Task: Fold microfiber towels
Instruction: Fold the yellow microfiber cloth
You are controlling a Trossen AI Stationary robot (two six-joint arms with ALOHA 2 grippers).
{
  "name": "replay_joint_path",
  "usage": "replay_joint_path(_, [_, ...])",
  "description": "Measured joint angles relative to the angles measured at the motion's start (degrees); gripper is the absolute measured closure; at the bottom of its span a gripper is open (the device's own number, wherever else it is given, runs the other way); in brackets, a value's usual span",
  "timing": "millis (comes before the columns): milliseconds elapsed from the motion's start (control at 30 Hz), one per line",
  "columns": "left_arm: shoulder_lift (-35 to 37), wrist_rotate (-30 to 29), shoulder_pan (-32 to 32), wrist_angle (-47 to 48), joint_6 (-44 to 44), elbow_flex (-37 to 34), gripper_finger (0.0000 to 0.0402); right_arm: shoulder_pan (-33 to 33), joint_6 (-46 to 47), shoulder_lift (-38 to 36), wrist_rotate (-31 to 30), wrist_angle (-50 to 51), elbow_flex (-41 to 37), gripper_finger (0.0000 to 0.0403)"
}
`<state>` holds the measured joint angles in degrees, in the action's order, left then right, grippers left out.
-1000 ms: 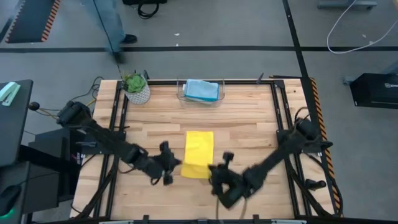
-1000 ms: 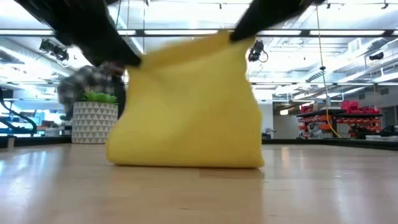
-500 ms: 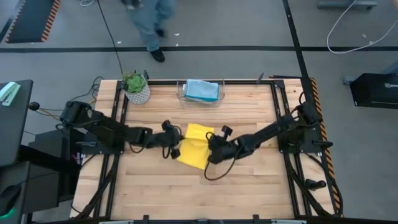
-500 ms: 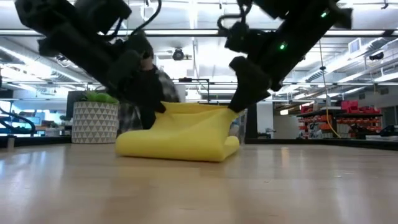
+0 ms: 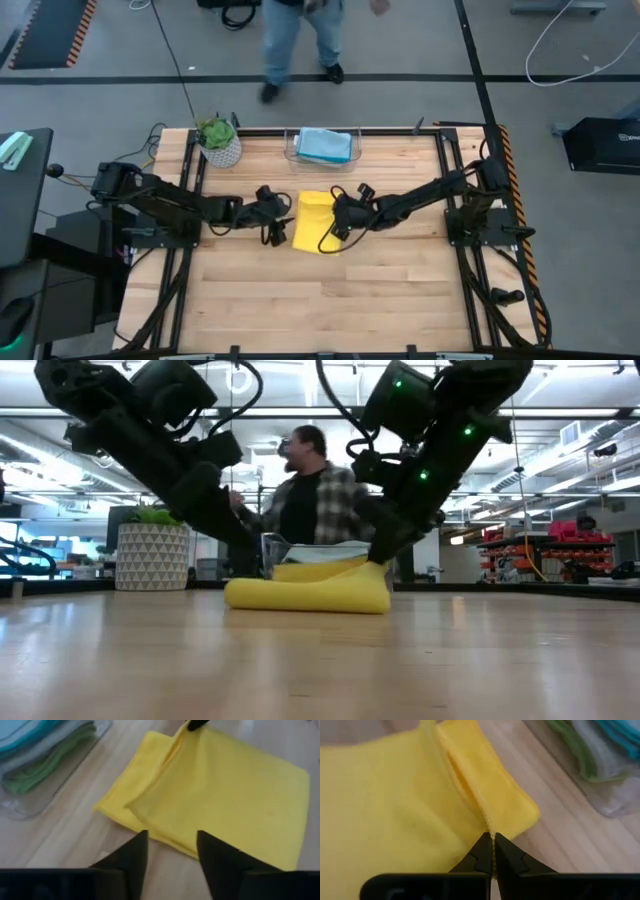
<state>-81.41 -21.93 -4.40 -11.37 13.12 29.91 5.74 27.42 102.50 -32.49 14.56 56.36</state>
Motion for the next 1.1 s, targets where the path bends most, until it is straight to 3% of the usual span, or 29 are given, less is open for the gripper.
replay_joint_path(133, [0.71, 1.20, -0.80, -6.40, -0.07, -2.95, 0.0180, -2.55, -0.16, 0.02, -0.03, -1.93, -0.31, 0.0387])
replay_joint_path(233, [-0.13, 8.90, -0.98, -17.02, -0.77, -7.85, 0.0178, -4.38, -0.88, 0.02, -0.02, -2.92, -0.39, 0.0387])
replay_joint_path(433, [-1.10, 9.31, 2.65, -22.37, -4.26, -13.81, 0.0238, -7.23, -4.68, -0.19, 2.14, -7.01, -0.17, 0.0388])
replay_joint_path(800, [-13.19, 9.12, 10.27, -31.30, -23.68, -11.81, 0.0383, -11.12, -8.55, -0.20, 6.85, -11.69, -0.13, 0.0388])
replay_joint_path(967, [-17.35, 8.77, 12.65, -41.65, -27.93, -11.54, 0.0392, -10.44, -8.57, -0.20, 7.78, -12.06, -0.13, 0.0388])
replay_joint_path(1100, [-18.57, 9.12, 14.14, -43.07, -32.80, -11.07, 0.0381, -10.90, -8.66, -0.20, 8.83, -13.45, -0.13, 0.0388])
